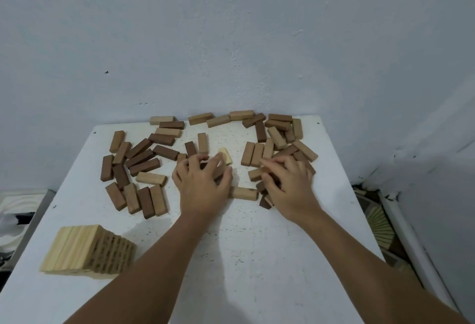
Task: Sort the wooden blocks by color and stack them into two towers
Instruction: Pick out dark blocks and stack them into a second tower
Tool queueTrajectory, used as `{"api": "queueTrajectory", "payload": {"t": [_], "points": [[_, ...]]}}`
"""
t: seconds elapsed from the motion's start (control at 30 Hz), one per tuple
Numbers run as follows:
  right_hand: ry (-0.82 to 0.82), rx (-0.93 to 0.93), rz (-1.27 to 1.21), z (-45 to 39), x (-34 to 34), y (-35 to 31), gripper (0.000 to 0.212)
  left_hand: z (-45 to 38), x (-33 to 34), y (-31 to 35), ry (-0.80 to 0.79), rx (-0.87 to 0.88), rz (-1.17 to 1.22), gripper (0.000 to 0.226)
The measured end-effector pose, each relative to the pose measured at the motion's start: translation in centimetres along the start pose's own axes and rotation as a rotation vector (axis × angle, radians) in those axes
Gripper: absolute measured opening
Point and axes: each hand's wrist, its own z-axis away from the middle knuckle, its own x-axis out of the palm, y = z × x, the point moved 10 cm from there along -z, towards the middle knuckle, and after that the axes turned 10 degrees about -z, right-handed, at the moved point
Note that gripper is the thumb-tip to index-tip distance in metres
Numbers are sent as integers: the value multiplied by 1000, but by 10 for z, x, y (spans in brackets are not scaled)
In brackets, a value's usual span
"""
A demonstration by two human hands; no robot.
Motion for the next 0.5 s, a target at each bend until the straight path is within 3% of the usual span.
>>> {"api": "queueTrajectory", "payload": {"t": [0.13,0.27,0.5], "points": [[182,129,49,-7,-36,22,41,1,0,5,-1,36,-3,40],[22,226,125,-19,-34,38,45,1,0,6,-11,41,-2,37],[-172,103,45,-28,-10,23,35,1,-2,9,-14,57,4,39]]}}
